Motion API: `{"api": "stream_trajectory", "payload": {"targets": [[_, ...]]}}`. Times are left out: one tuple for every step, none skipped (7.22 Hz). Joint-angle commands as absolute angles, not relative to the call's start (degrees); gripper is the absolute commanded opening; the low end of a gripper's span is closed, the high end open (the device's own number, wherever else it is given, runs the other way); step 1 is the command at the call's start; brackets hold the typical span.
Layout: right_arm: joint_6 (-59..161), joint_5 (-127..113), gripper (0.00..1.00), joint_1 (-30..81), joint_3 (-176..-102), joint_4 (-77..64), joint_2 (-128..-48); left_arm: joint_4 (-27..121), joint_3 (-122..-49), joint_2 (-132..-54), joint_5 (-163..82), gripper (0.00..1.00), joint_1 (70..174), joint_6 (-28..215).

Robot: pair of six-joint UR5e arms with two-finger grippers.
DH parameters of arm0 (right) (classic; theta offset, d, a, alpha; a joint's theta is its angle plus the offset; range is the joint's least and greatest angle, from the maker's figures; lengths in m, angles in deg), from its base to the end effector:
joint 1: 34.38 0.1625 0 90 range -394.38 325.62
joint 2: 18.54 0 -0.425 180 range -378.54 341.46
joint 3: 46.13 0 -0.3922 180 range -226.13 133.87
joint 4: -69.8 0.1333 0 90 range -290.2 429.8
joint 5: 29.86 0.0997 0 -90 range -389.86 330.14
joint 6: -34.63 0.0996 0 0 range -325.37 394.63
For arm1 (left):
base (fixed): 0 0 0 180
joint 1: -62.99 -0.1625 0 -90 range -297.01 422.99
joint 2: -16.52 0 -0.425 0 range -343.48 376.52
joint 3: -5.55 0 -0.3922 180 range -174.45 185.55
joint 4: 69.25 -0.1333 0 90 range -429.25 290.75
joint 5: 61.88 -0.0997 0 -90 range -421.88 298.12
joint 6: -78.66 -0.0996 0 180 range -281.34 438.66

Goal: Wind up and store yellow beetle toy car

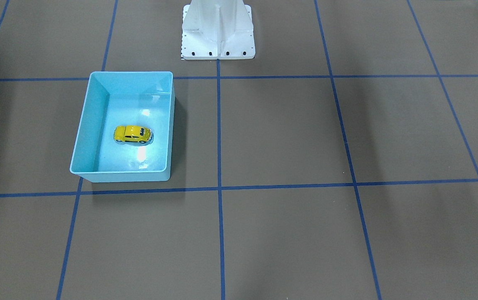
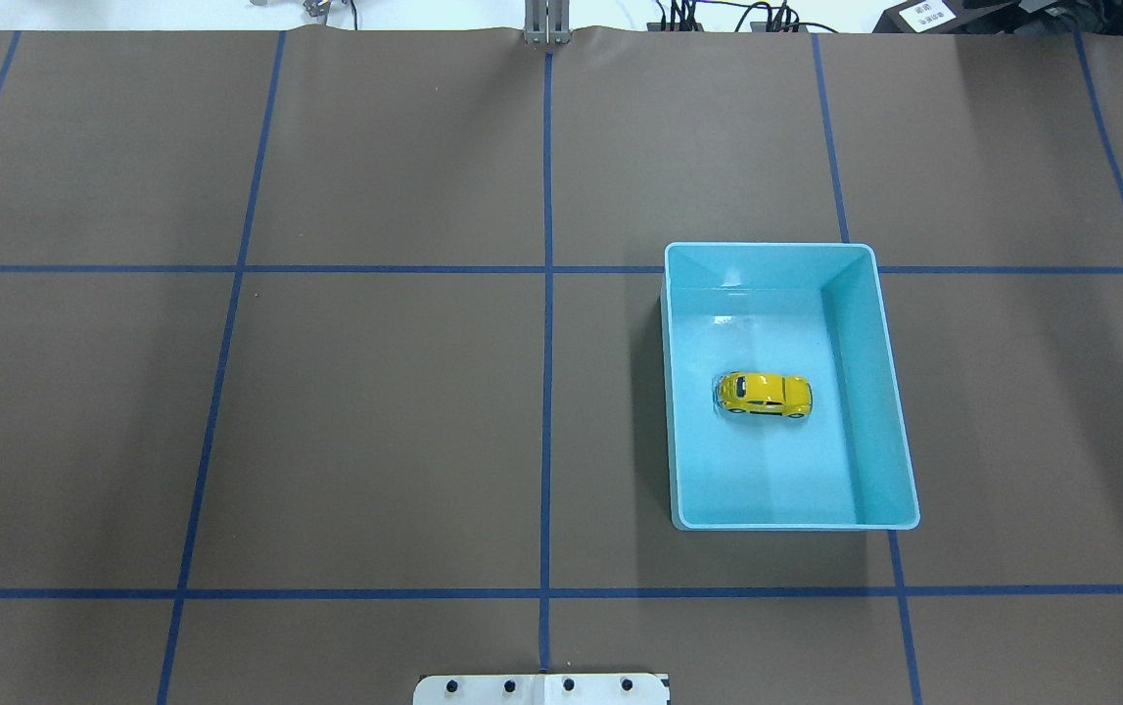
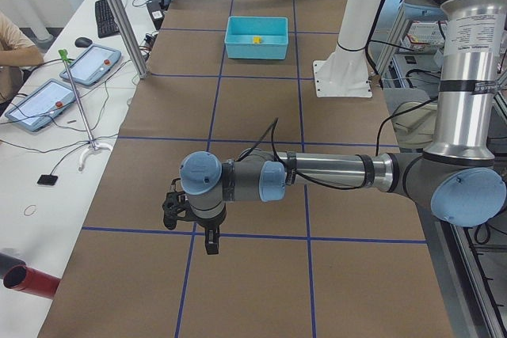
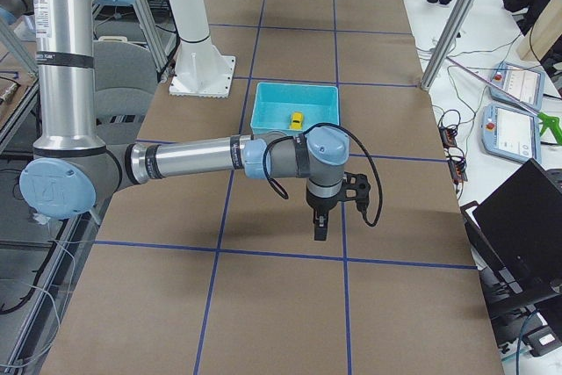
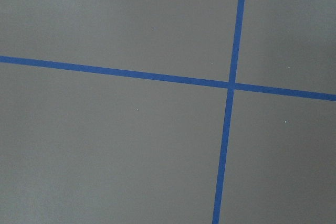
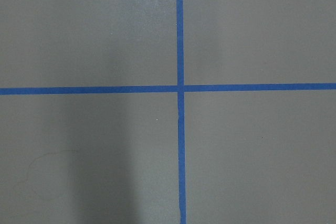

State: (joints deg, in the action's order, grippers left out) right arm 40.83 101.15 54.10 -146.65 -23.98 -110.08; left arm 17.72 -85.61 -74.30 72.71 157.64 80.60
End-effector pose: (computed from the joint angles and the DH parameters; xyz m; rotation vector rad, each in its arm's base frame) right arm 0.0551 -0.4837 0.5919 0.0385 -0.7195 0.0456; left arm -0.1034 -0.4897 0.6467 0.0010 0.7789 -0.1163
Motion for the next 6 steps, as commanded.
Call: {"api": "stream_trajectory", "payload": {"targets": [[40.8, 101.4, 1.00, 54.2, -146.7, -24.0, -110.2, 17.9, -85.7, -74.4, 72.7, 1.00, 157.7, 80.4], [40.7, 102.6, 1.00, 54.7, -146.7, -24.0, -110.5, 18.5, -85.7, -74.4, 72.7, 1.00, 157.6, 80.4], [40.6, 103.0, 1.00, 54.9, -146.7, -24.0, -110.7, 19.2, -85.7, -74.4, 72.7, 1.00, 157.6, 80.4], [40.6, 103.0, 1.00, 55.3, -146.7, -24.0, -110.8, 19.2, -85.7, -74.4, 72.7, 1.00, 157.6, 78.1], [40.5, 103.0, 1.00, 55.3, -146.6, -24.0, -110.7, 19.1, -85.7, -74.4, 72.7, 1.00, 157.6, 73.1], [40.5, 103.0, 1.00, 55.3, -146.6, -24.0, -110.7, 19.0, -85.7, -74.4, 72.9, 1.00, 157.7, 73.0]]}}
